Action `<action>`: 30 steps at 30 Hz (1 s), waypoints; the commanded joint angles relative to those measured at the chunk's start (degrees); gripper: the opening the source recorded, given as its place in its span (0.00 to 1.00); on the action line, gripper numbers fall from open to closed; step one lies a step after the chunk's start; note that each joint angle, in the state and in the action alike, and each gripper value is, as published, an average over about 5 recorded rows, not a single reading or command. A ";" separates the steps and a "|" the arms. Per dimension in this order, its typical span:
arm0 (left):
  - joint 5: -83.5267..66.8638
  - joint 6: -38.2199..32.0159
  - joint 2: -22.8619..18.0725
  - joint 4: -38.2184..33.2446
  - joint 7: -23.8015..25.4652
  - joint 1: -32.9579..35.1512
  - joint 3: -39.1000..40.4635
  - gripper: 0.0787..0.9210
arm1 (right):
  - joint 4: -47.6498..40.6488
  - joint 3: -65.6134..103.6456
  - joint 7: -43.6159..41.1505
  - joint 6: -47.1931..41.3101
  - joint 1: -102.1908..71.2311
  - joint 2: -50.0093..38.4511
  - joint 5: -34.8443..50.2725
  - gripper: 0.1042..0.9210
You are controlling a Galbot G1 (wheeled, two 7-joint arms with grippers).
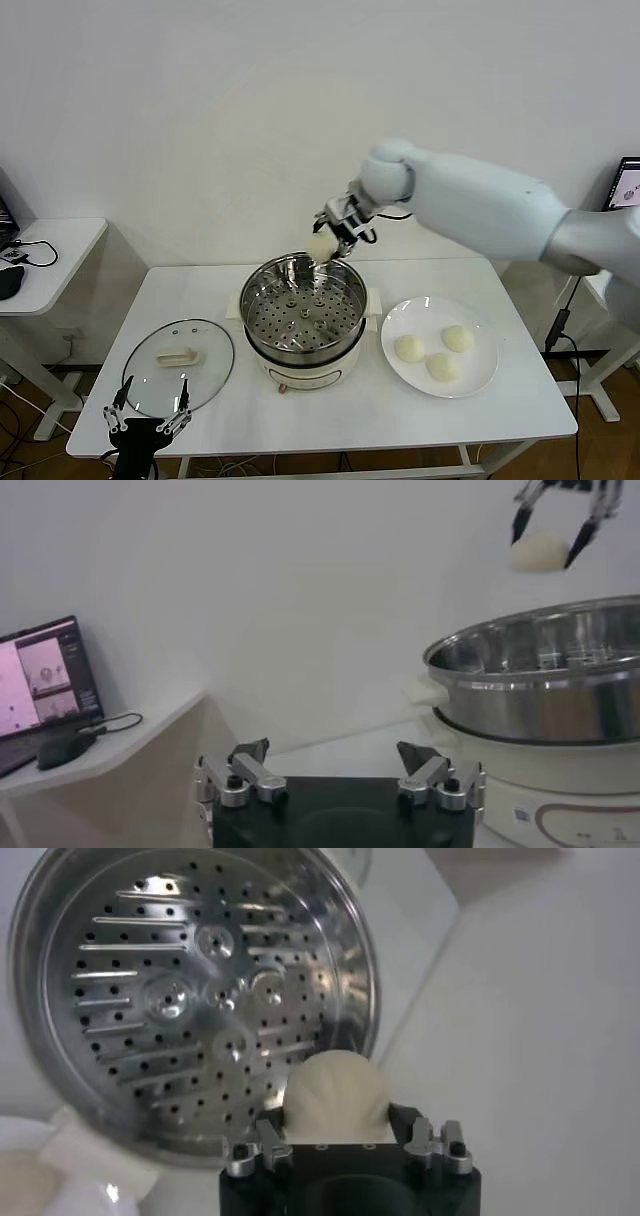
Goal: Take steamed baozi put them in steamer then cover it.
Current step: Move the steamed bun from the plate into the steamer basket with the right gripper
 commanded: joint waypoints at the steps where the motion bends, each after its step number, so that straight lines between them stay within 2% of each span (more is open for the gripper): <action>1: -0.17 0.04 -0.07 -0.13 0.04 -0.08 -0.19 0.88 | -4.45 -3.73 1.46 9.83 -4.81 5.81 -8.74 0.67; 7: -0.02 0.12 -0.52 -0.47 0.12 -0.02 -0.20 0.88 | -9.24 -2.59 3.84 16.24 -6.10 6.72 -16.59 0.68; 24: 0.08 0.08 -1.03 -1.00 0.08 -0.07 0.14 0.88 | -16.29 -0.02 7.38 21.91 -7.69 10.45 -22.92 0.70; 27: 0.08 0.08 -1.10 -1.13 0.07 -0.08 0.23 0.88 | -16.97 0.34 7.97 22.60 -7.74 10.65 -23.12 0.72; 30: 0.12 0.08 -1.16 -1.29 0.06 -0.07 0.40 0.88 | -16.30 0.58 7.81 22.66 -7.29 10.15 -22.45 0.78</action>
